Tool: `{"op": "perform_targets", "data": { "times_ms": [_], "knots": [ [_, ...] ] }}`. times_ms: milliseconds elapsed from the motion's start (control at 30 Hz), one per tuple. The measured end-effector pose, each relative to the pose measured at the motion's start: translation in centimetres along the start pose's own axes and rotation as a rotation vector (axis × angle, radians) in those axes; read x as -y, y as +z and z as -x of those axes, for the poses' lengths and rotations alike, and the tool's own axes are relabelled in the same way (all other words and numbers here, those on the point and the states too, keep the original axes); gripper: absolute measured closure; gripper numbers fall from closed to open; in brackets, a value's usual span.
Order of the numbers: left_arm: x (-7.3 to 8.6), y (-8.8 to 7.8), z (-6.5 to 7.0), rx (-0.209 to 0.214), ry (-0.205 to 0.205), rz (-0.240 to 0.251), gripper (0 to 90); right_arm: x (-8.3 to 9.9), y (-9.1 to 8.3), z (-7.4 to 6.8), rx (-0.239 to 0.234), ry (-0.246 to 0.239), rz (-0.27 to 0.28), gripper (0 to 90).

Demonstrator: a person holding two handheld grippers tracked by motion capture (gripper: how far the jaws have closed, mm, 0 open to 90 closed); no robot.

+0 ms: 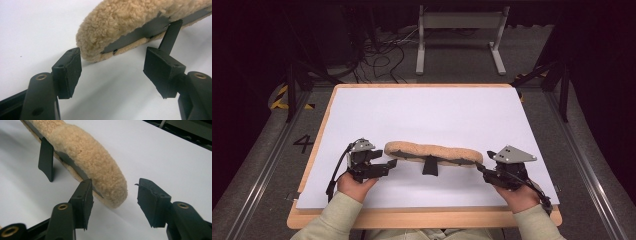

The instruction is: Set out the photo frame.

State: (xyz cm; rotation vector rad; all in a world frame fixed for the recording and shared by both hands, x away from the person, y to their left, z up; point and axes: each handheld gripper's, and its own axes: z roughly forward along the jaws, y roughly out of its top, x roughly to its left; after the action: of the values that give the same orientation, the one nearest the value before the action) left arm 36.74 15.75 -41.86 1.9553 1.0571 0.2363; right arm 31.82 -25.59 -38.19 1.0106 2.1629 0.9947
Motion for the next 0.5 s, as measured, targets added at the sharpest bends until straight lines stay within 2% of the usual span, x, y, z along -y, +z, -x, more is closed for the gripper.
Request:
{"op": "perform_targets", "data": {
  "times_ms": [133,200,300,367,400,433,500],
  "knots": [
    [0.3,-0.8,-0.2,0.000,-0.015,0.004,36.1,0.2,-0.5,0.3,-0.006,0.012,0.017,52.6],
    [0.5,-1.3,0.0,0.017,-0.019,0.016,43.0,0.4,-0.5,0.4,-0.010,0.018,0.012,54.4],
    [0.6,-1.7,0.3,0.037,0.021,0.021,54.7,0.4,-0.5,0.5,-0.015,0.022,0.012,55.3],
    [0.6,-1.6,0.6,0.055,0.048,-0.001,62.4,0.4,-0.5,0.6,-0.014,0.024,0.014,55.8],
    [0.6,-1.5,0.7,0.069,0.037,-0.014,65.9,0.4,-0.5,0.7,-0.015,0.024,0.015,55.9],
    [0.6,-1.2,0.6,0.086,0.045,-0.037,70.0,0.4,-0.5,0.7,-0.014,0.028,0.016,56.1],
    [0.6,-0.6,0.6,0.083,0.048,-0.063,80.9,0.5,-0.5,0.8,-0.014,0.032,0.018,57.2]
  ]
}}
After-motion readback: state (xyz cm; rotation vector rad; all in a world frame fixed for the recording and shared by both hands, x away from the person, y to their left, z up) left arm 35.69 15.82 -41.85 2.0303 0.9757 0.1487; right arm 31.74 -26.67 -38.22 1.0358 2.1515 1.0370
